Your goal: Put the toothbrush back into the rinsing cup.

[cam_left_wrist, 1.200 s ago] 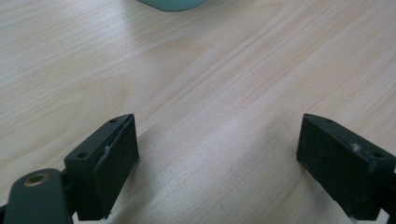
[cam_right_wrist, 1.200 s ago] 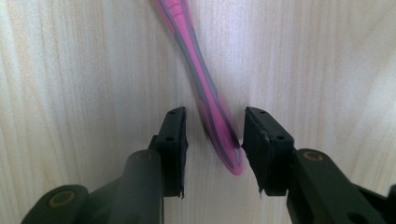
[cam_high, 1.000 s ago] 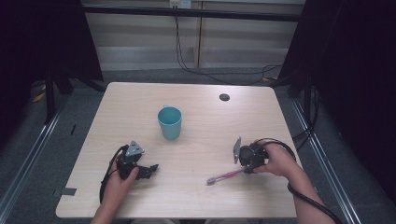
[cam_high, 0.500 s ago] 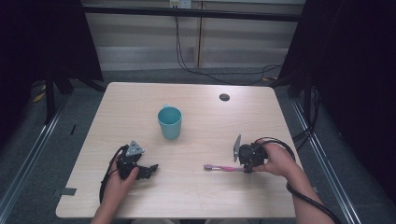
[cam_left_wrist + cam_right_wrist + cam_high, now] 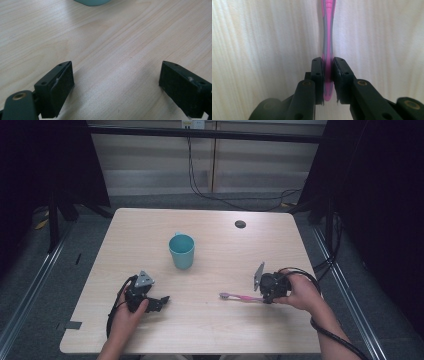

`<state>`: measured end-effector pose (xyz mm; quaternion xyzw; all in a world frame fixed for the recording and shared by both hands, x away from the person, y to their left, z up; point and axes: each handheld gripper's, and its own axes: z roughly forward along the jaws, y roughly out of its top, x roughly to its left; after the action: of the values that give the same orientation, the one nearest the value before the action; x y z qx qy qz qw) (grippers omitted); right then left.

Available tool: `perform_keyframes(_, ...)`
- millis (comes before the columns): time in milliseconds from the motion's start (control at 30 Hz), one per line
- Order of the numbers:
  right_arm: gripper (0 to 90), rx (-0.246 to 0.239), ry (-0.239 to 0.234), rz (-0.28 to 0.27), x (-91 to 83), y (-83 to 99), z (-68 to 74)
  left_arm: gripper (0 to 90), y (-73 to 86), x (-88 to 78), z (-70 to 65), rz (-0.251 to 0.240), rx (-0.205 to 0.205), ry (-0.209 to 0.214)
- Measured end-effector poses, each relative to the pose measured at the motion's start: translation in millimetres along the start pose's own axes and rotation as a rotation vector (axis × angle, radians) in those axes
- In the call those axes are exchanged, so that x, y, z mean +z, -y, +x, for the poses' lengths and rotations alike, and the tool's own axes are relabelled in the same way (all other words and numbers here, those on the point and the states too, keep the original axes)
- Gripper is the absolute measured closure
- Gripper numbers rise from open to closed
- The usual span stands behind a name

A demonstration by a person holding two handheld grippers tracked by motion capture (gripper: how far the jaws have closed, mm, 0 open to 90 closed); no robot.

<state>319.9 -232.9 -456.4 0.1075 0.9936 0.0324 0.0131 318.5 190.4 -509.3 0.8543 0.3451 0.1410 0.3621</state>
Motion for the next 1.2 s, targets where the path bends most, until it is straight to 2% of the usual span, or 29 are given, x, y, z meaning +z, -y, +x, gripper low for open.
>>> perform_keyframes(133, 79.1, 0.015, 0.008, -0.013, -4.3, 3.2, 2.1, 12.3, 0.0, 0.1, 0.1, -0.001, 0.002, -0.001)
perform_keyframes(200, 79.2, 0.005, 0.016, -0.031, -5.4, 3.5, 0.5, 12.3, 0.0, 0.1, 0.0, -0.002, 0.001, -0.004)
perform_keyframes(333, 79.1, 0.014, 0.03, -0.024, -8.0, 2.8, 1.6, 12.3, 0.0, 0.0, 0.1, 0.0, 0.0, 0.002)
perform_keyframes(500, 79.1, 0.028, 0.03, -0.051, -9.5, 3.3, 2.4, 12.3, 0.0, 0.0, 0.1, -0.002, 0.0, 0.002)
perform_keyframes(533, 79.1, 0.033, 0.038, -0.05, -9.8, 3.7, 2.1, 12.3, 0.0, 0.1, 0.1, -0.002, -0.001, 0.003)
perform_keyframes(567, 79.1, 0.06, 0.035, -0.062, -10.4, 4.7, 2.8, 12.3, 0.1, 0.2, -0.1, -0.002, -0.005, 0.004)
perform_keyframes(633, 79.1, 0.062, 0.038, -0.07, -11.0, 5.1, 2.5, 12.2, 0.1, 0.2, -0.2, -0.002, -0.006, 0.005)
perform_keyframes(667, 79.1, 0.077, 0.041, -0.084, -12.4, 6.2, 3.4, 12.3, 0.1, 0.2, -0.2, -0.002, -0.006, 0.004)
perform_keyframes(800, 79.1, 0.073, 0.057, -0.095, -14.4, 6.6, 3.6, 12.3, 0.1, 0.2, -0.1, -0.002, -0.005, 0.005)
perform_keyframes(833, 79.1, 0.094, 0.06, -0.113, -17.0, 8.0, 4.2, 12.3, 0.1, 0.1, 0.2, -0.002, -0.005, 0.01)
perform_keyframes(1000, 79.1, 0.116, 0.075, -0.151, -20.4, 10.7, 1.5, 12.2, 0.2, 0.1, 0.2, -0.002, -0.003, 0.01)
perform_keyframes(1100, 79.1, 0.148, 0.076, -0.177, -20.8, 12.3, 0.8, 12.2, 0.2, 0.0, 0.8, -0.001, 0.0, 0.014)
perform_keyframes(1200, 79.1, 0.148, 0.075, -0.19, -20.7, 13.3, 1.2, 12.2, 0.3, -0.2, 1.2, -0.002, 0.001, 0.018)
